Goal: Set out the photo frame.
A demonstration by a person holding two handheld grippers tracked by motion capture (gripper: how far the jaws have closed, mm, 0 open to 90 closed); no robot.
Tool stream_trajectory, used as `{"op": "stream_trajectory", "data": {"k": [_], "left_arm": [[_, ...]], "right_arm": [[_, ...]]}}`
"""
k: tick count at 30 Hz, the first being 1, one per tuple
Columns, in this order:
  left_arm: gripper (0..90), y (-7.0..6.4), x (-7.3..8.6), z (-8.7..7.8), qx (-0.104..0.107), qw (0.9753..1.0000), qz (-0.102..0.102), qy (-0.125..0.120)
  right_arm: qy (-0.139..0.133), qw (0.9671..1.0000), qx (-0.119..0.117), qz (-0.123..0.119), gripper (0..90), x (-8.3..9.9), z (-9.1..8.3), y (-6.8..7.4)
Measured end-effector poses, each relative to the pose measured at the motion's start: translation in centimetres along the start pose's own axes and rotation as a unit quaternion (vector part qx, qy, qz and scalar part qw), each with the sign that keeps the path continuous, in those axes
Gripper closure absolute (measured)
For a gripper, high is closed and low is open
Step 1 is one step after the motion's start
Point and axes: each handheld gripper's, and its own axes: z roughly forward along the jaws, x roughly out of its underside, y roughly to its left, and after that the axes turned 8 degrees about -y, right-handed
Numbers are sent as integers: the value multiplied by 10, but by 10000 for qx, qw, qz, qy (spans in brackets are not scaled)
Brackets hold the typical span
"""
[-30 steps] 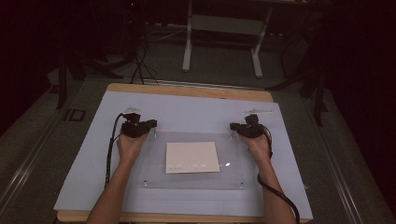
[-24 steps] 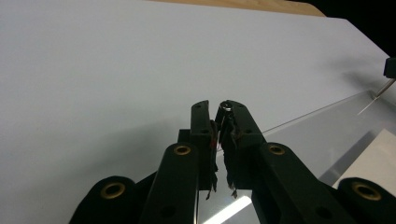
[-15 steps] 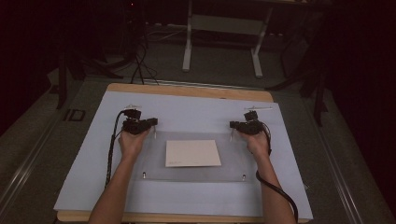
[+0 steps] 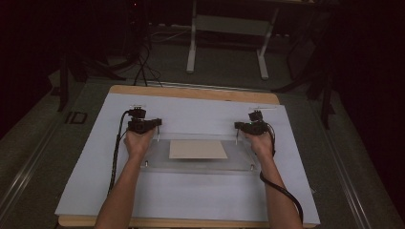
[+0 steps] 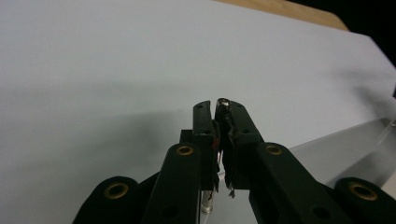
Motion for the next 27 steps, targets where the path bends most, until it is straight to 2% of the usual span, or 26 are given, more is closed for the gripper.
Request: {"op": "stream_trajectory", "data": {"k": [4,9,13,16,17,18,22,27], "left_arm": [[850,0,-2,1,-36,10000,-29,84],[850,0,-2,1,-32,9999,-63,87],[849,0,-2,1,-29,9999,-65,75],[849,0,-2,1,-26,9999,-85,72],[848,0,-2,1,-19,9999,-89,67],[848,0,-2,1,-14,9999,-103,58],[848,1,-2,1,-15,9999,-127,58],[847,1,-2,2,-12,9999,-144,57]], "right_arm": [[81,9995,211,-238,806,-3,0,5],[-46,9987,342,-376,754,-9,-11,10],[-196,9973,468,-538,725,-15,-27,14],[-283,9973,428,-522,750,-16,-34,16],[-303,9976,280,-552,855,-16,-40,18],[-268,9975,241,-612,893,-16,-42,20],[-223,9971,16,-724,900,-14,-50,29],[-202,9962,-149,-837,899,-13,-60,41]]}}
